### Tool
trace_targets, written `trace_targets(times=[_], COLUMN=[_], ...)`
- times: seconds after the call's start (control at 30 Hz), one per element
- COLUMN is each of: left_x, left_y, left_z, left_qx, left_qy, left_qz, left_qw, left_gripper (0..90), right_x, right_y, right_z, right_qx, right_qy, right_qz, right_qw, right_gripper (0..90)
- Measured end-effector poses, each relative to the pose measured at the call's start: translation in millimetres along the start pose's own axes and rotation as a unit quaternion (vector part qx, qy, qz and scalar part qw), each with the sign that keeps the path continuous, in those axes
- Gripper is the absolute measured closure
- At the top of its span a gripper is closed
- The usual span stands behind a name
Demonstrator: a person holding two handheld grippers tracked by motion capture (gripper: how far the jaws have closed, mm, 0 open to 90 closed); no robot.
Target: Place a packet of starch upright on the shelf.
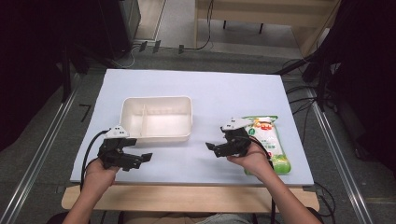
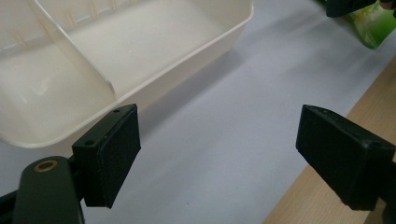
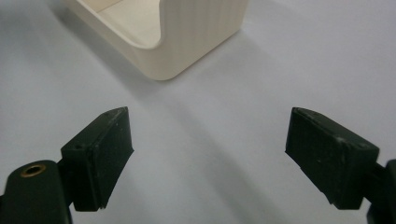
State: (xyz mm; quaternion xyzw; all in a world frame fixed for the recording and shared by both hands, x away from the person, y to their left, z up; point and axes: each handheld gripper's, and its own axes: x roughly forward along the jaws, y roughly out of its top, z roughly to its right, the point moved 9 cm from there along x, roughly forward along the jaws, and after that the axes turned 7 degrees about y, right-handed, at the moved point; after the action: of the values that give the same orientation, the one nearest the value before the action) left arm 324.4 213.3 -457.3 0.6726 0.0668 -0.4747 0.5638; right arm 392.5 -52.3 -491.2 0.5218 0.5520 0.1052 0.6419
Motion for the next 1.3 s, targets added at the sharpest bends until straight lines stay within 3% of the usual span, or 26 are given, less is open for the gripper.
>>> trace_targets(times=[0.17, 0.3, 0.5, 0.87, 1.3], left_x=[-0.8, -6.0, -3.0, -3.3, -3.5], left_y=[0.4, 3.0, 0.4, 0.1, 0.1], left_z=[-1.7, -7.0, -6.0, -7.3, -6.8], left_qx=[0.001, -0.018, -0.006, -0.009, -0.01], left_qy=[0.003, 0.002, 0.01, 0.009, 0.011], left_qz=[-0.004, 0.01, -0.001, 0.0, 0.002], left_qw=[1.0, 0.9998, 0.9999, 0.9999, 0.9999], left_gripper=[14.7, 14.6, 14.6, 14.7, 14.7], right_x=[-1.1, -1.9, -3.7, -8.9, -37.5], right_y=[-1.8, -4.5, -3.3, 0.6, 2.1], right_z=[1.4, 0.2, -2.4, -5.6, -0.9], right_qx=[-0.003, 0.004, 0.008, 0.001, -0.003], right_qy=[0.005, 0.021, 0.028, 0.033, 0.026], right_qz=[-0.005, -0.012, -0.013, -0.005, 0.007], right_qw=[1.0, 0.9997, 0.9995, 0.9994, 0.9996], right_gripper=[15.4, 15.9, 18.8, 25.1, 30.8])
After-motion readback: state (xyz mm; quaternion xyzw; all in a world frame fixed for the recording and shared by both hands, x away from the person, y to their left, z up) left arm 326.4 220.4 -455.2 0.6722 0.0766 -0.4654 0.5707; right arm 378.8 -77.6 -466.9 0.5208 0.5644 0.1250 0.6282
